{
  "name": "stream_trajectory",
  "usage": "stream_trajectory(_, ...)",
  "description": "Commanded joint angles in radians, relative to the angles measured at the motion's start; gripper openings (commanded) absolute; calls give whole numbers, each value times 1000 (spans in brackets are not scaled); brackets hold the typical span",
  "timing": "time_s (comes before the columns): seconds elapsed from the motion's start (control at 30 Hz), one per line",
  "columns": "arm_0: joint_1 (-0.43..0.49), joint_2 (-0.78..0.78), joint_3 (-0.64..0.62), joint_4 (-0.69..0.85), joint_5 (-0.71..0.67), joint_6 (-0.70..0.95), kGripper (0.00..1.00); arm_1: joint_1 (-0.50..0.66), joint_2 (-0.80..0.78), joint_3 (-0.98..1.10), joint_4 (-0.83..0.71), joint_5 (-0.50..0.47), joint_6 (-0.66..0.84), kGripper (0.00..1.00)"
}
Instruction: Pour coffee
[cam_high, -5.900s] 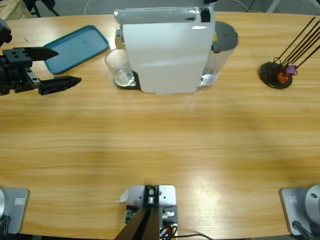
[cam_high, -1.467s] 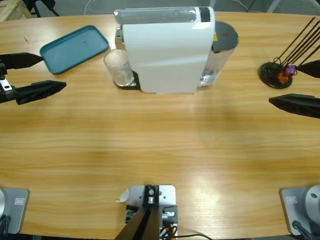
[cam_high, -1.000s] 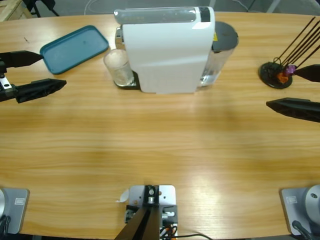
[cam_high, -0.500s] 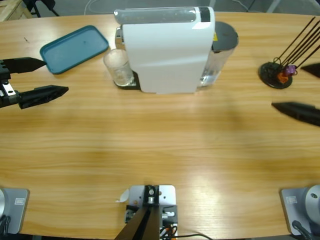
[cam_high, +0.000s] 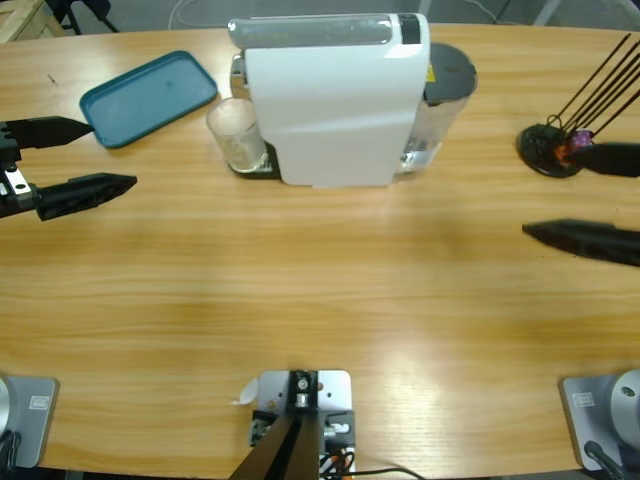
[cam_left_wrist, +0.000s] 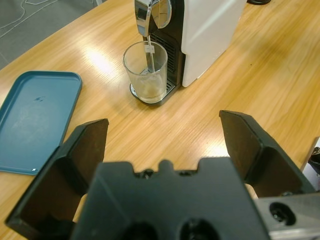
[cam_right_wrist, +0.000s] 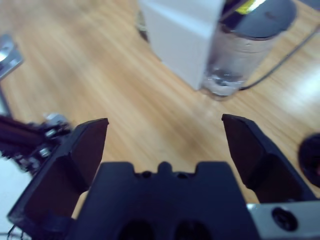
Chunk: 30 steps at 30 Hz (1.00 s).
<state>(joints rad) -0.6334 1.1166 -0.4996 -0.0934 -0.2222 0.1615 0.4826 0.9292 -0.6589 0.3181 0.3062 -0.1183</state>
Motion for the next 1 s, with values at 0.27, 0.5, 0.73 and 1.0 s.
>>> stream_trajectory(0.27,6,-11,34,-12,-26,-16,968,-12,20,21,-47,-86,78,1000)
stream_trajectory(0.5,6,11,26,-27,-28,-14,968,-12,13,24,-46,-91,78,1000)
stream_trajectory(0.73,6,32,30,-48,-28,-9,968,-12,10,29,-45,-114,78,1000)
stream_trajectory(1.0,40,199,23,-161,-9,134,968,-12,27,29,-44,-137,77,1000)
